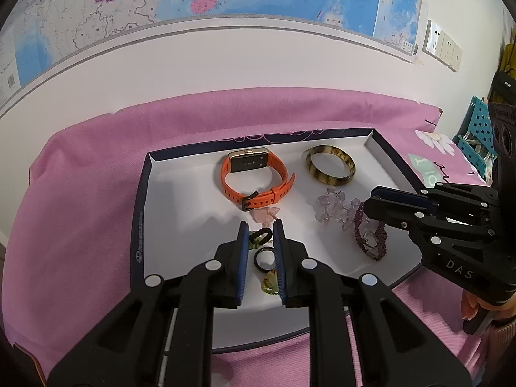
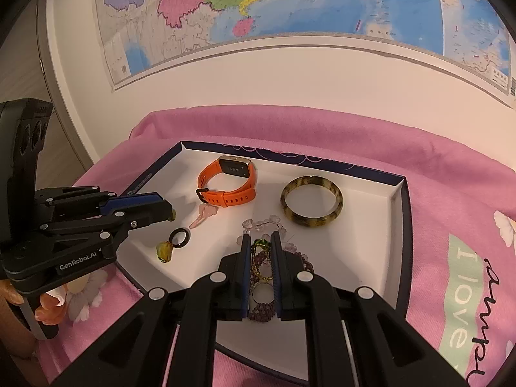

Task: Organize jewelry
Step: 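Hold both rings low over the tray beside the other jewelry with both grippers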

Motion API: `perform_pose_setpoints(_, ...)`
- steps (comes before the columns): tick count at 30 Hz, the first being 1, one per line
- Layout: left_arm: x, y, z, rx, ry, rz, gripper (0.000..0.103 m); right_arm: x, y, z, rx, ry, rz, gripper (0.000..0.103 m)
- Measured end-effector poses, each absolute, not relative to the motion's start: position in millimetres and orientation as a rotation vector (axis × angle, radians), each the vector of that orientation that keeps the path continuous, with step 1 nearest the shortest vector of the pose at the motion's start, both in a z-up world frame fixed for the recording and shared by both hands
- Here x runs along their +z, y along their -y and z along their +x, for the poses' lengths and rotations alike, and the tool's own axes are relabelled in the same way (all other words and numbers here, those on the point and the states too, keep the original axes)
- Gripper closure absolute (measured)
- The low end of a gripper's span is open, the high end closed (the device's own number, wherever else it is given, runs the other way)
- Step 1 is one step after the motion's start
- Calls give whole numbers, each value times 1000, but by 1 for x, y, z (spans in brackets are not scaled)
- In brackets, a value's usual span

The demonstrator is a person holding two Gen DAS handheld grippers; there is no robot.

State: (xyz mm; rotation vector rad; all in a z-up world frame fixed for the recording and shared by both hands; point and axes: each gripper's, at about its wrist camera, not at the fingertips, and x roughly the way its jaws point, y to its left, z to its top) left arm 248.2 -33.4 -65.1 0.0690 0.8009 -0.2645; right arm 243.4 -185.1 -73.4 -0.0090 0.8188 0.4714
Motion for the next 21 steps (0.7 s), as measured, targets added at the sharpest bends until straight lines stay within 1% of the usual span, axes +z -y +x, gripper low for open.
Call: perform_pose_setpoints(21, -74, 39, 252, -276, -826, 92, 87, -78, 178, 249, 478, -843, -35, 93)
